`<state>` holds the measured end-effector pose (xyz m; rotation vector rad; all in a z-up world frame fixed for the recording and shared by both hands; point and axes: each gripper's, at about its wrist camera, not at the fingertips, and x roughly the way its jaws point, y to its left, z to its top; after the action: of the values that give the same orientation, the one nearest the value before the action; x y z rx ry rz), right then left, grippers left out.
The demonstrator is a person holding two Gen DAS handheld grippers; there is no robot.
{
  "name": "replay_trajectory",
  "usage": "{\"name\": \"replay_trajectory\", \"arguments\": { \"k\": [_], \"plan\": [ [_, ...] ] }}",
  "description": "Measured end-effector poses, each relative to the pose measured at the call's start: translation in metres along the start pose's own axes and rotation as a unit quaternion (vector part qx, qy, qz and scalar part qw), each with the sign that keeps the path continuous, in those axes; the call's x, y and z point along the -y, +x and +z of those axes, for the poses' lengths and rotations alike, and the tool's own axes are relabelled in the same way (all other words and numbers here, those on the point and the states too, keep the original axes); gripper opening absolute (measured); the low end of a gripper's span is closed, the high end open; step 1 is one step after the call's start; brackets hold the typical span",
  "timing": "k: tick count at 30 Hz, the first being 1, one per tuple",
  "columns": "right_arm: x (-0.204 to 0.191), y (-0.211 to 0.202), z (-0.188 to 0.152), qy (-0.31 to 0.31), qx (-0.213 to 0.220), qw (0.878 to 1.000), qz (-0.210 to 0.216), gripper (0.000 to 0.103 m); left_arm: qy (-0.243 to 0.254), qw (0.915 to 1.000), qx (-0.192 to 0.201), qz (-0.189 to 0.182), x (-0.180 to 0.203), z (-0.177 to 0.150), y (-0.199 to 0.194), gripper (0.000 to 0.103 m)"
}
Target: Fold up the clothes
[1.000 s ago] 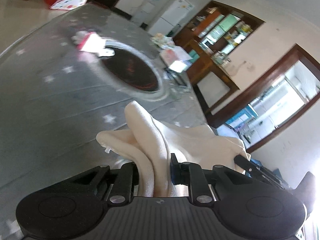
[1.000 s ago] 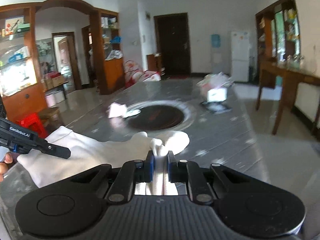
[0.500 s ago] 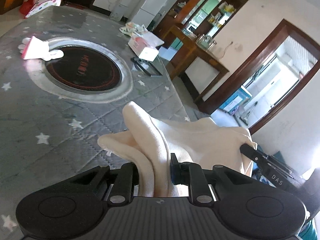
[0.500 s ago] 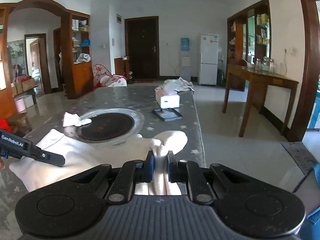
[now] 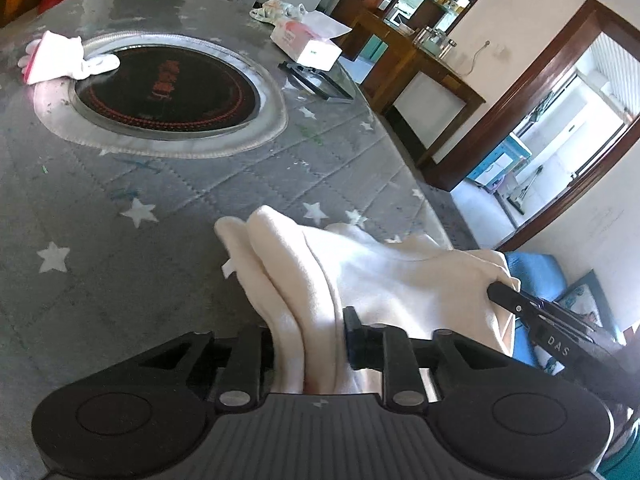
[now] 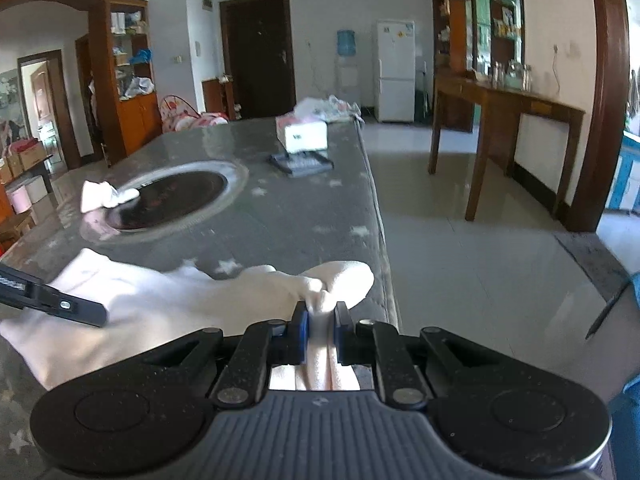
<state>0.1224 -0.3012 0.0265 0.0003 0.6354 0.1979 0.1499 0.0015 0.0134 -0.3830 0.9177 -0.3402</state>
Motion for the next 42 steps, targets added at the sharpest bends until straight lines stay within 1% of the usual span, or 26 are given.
{"name": "replay_trajectory", "arguments": {
  "k": [1, 3, 4, 6, 8, 11, 15, 16, 17, 19, 22, 24, 27, 29, 33, 34, 39, 41, 42],
  "plan": [
    [0.0, 0.001, 0.0, 0.001, -0.001, 1.0, 0.001, 0.013, 0.004, 1.0, 0.002, 0.006, -0.002, -0.001, -0.001, 0.036],
    [0.001, 0.004, 0.001, 0.002, -0.003, 1.0, 0.004, 0.015, 0.007, 0.9998, 0.007, 0.02, -0.006, -0.001, -0.004, 0.041],
    [0.002, 0.005, 0.002, 0.003, -0.004, 1.0, 0.006, 0.017, 0.007, 0.9996, 0.009, 0.026, -0.008, 0.0, -0.005, 0.046],
    [0.003, 0.007, 0.003, 0.005, -0.006, 1.0, 0.008, 0.017, 0.004, 0.9993, 0.011, 0.036, -0.014, 0.0, -0.008, 0.048],
    [0.004, 0.009, 0.004, 0.006, -0.009, 1.0, 0.011, 0.017, 0.004, 0.9987, 0.016, 0.049, -0.019, 0.001, -0.012, 0.053],
    [0.005, 0.013, 0.006, 0.008, -0.012, 1.0, 0.015, 0.017, 0.009, 0.9981, 0.029, 0.053, -0.019, 0.003, -0.017, 0.053],
    [0.007, 0.018, 0.008, 0.011, -0.016, 1.0, 0.021, 0.018, 0.033, 0.9975, 0.043, 0.046, -0.005, 0.008, -0.017, 0.055],
    [0.004, 0.02, 0.008, 0.008, -0.018, 0.999, 0.024, 0.02, 0.04, 0.9973, 0.044, 0.043, -0.001, 0.009, -0.016, 0.055],
    [-0.001, 0.025, 0.008, 0.004, -0.021, 0.999, 0.026, 0.022, 0.046, 0.9971, 0.044, 0.041, 0.002, 0.01, -0.013, 0.056],
    [-0.008, 0.034, 0.008, -0.003, -0.026, 0.999, 0.029, 0.022, 0.055, 0.9967, 0.041, 0.042, 0.007, 0.012, -0.007, 0.056],
    [-0.01, 0.046, 0.006, -0.004, -0.038, 0.999, 0.022, 0.023, 0.069, 0.9959, 0.038, 0.044, 0.014, 0.015, 0.002, 0.056],
    [-0.01, 0.05, 0.004, -0.008, -0.036, 0.999, 0.02, 0.024, 0.073, 0.9957, 0.035, 0.047, 0.014, 0.017, 0.007, 0.056],
    [-0.014, 0.047, 0.008, -0.021, -0.032, 0.999, 0.019, 0.031, 0.078, 0.9954, 0.035, 0.044, 0.017, 0.02, 0.01, 0.056],
    [-0.017, 0.044, 0.012, -0.027, -0.024, 0.999, 0.023, 0.037, 0.082, 0.9953, 0.035, 0.039, 0.02, 0.023, 0.013, 0.057],
    [-0.03, 0.048, 0.017, -0.041, -0.023, 0.998, 0.039, 0.042, 0.096, 0.9941, 0.031, 0.04, 0.027, 0.026, 0.023, 0.057],
    [-0.032, 0.051, 0.017, -0.043, -0.025, 0.998, 0.041, 0.046, 0.1, 0.9936, 0.03, 0.041, 0.029, 0.026, 0.025, 0.057],
    [-0.039, 0.065, 0.014, -0.048, -0.036, 0.998, 0.03, 0.054, 0.122, 0.9911, 0.023, 0.048, 0.038, 0.027, 0.039, 0.06],
    [-0.036, 0.067, 0.014, -0.04, -0.039, 0.998, 0.029, 0.061, 0.126, 0.9906, 0.019, 0.05, 0.039, 0.027, 0.044, 0.06],
    [-0.035, 0.068, 0.013, -0.038, -0.04, 0.998, 0.028, 0.062, 0.125, 0.9907, 0.018, 0.05, 0.039, 0.027, 0.046, 0.061]
  ]
}}
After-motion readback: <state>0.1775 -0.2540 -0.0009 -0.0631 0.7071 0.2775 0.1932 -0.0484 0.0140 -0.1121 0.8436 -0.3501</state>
